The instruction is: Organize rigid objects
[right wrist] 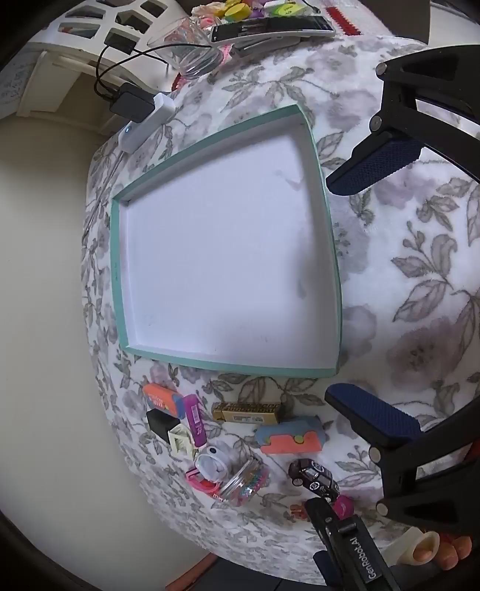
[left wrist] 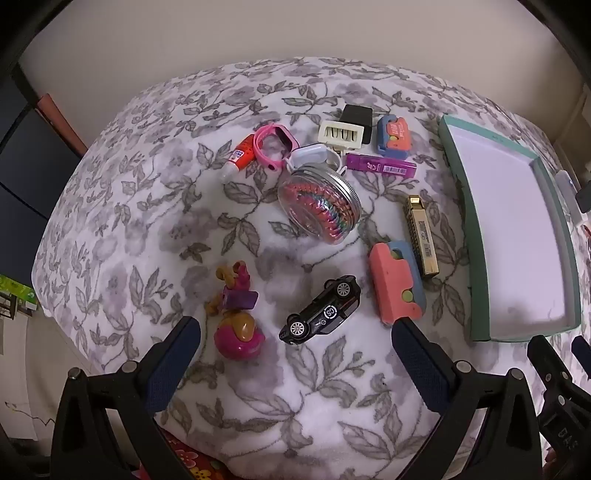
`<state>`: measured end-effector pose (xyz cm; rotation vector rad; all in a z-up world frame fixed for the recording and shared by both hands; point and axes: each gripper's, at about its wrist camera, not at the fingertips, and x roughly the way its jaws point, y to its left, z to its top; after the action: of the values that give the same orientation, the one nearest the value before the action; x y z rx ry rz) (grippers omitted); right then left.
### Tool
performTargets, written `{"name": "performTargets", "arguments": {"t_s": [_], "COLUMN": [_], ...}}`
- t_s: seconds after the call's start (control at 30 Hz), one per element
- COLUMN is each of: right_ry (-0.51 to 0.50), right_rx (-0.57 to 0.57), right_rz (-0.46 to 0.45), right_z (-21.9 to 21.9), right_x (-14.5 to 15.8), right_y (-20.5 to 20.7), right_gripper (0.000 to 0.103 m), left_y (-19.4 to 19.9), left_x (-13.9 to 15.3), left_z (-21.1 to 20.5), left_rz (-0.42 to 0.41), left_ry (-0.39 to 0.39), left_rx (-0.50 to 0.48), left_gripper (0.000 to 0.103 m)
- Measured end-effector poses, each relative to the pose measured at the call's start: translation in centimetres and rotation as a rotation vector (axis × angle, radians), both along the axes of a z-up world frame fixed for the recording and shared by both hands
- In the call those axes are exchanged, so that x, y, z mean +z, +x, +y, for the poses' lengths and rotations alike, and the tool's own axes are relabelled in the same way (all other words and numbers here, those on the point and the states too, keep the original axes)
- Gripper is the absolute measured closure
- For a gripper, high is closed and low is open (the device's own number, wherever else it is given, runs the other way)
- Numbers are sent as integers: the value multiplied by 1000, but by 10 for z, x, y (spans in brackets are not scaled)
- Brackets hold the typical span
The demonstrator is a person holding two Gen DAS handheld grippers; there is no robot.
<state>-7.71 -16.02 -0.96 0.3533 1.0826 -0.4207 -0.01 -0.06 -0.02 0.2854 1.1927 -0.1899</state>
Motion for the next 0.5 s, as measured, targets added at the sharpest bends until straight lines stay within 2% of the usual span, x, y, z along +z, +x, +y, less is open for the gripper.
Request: {"name": "performTargets", "arguments": {"t_s": [0.5], "right_ry": [2], "right_rx": [2], "right_rz": [4], "right_z": [-5], "right_x": [-2], "right_y": [2], "right_gripper": [0], "left_y": [-1], "left_x": [-1], "left_z": [0], "left_rz": [7], "left_ry": [16], "left_rx": [-4], "left_gripper": [0]}}
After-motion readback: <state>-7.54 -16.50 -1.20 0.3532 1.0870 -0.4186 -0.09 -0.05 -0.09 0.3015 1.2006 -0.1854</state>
